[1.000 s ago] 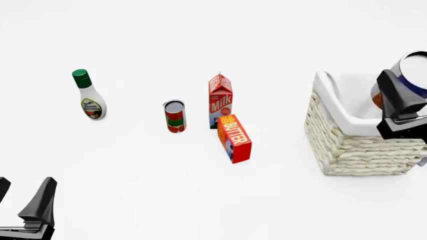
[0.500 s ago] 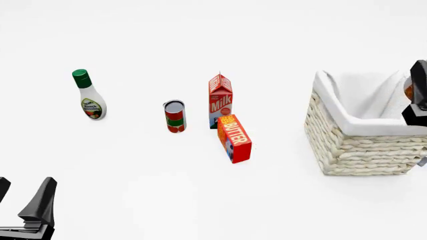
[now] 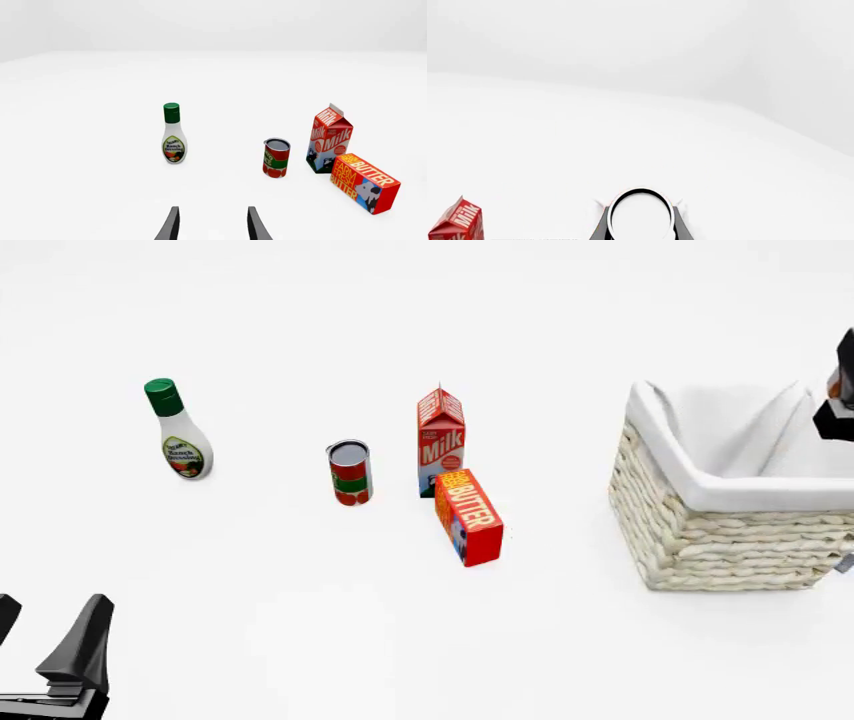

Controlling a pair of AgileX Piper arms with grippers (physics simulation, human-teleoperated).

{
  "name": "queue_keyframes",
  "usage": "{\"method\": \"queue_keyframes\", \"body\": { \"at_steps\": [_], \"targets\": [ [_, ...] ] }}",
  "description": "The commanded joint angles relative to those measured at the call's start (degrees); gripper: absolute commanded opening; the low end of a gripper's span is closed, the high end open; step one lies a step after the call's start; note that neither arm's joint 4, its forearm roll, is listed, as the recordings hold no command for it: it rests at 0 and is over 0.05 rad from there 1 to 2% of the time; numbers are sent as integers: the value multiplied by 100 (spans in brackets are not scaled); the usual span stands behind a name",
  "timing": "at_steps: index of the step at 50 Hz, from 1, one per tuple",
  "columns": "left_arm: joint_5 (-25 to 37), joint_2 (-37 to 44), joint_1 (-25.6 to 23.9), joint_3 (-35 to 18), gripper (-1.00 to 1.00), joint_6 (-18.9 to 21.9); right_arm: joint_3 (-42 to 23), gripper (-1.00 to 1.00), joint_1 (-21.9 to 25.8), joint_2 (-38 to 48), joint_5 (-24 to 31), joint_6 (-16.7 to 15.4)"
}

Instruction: Pick the alphabet soup and place it in the basket.

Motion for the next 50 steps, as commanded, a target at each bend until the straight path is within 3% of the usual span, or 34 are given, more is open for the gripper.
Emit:
{"method": "queue_keyframes", "body": {
  "at_steps": [1,17,36,50],
  "targets": [
    [0,0,0,0,100,0,-288,-100,-178,361,88,-32],
    [0,0,0,0,100,0,-571,-100,-246,802,498,-274],
    [0,0,0,0,100,0,-1160,-100,-323,1603,1209,-38],
    [0,0,0,0,100,0,-1313,-100,-281,1990,1398,-262]
  ]
}}
